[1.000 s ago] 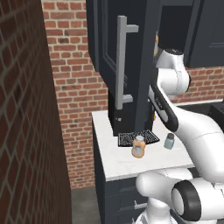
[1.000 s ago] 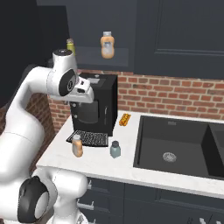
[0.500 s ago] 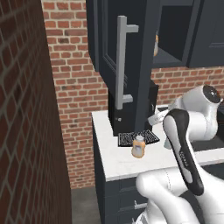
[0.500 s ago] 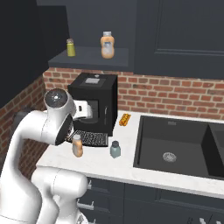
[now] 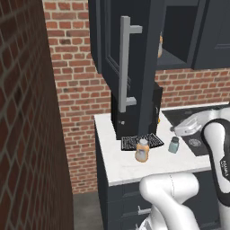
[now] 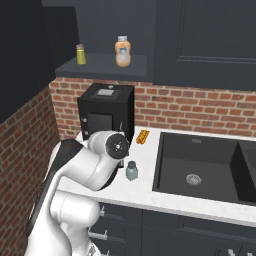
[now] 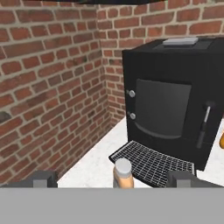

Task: Put the shaker and condiment bottle from the counter next to their counterparts in the cabinet.

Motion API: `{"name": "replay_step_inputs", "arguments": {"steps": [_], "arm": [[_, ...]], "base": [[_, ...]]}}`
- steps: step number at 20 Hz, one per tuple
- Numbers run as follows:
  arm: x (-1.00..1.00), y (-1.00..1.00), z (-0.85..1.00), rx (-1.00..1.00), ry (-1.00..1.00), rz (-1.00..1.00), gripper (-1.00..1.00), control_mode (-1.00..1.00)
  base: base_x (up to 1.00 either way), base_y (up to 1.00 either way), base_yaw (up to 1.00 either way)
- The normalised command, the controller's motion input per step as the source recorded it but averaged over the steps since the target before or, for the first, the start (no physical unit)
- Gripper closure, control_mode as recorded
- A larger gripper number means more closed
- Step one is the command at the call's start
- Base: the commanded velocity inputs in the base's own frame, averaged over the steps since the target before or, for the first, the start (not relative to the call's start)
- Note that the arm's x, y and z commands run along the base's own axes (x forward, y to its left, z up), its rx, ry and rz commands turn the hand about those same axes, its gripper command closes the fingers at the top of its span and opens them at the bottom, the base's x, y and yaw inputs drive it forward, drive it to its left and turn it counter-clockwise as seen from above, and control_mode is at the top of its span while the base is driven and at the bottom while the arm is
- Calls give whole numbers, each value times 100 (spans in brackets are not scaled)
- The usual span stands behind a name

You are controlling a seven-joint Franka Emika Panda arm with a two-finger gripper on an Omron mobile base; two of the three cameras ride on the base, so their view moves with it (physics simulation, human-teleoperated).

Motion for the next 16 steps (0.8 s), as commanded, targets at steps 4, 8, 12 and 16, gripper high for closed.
{"name": "replay_step_inputs", "arguments": {"steps": [4, 8, 12, 16], "arm": [[-3, 0, -29, -2, -7, 0, -100, -100], [-4, 0, -43, 0, -8, 0, -100, -100], [0, 0, -27, 0, 0, 1, -100, -100], [3, 17, -3, 0, 1, 1, -100, -100]], "base": [[0, 0, 0], [0, 0, 0], [0, 0, 0], [0, 0, 0]]}}
